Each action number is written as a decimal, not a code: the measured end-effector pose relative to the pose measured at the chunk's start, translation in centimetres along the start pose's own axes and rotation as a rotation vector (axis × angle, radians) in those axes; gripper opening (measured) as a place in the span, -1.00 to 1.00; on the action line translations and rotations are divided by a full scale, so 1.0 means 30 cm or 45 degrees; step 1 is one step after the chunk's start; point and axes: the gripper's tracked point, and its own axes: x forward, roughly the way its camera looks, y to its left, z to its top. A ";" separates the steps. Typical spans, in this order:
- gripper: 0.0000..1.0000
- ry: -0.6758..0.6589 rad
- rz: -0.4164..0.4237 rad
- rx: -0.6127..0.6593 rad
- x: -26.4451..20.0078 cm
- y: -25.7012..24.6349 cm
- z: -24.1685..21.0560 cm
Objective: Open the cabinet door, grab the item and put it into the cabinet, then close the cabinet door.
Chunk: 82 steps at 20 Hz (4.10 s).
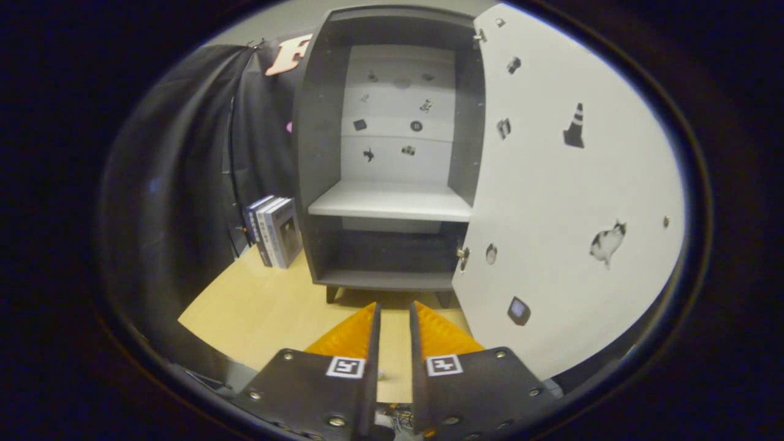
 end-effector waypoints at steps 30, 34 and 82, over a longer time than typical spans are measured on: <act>0.64 0.514 0.427 -0.317 0.316 0.104 -0.591; 0.64 0.566 0.450 -0.339 0.360 0.099 -0.651; -0.77 0.012 0.222 0.018 0.503 0.015 0.575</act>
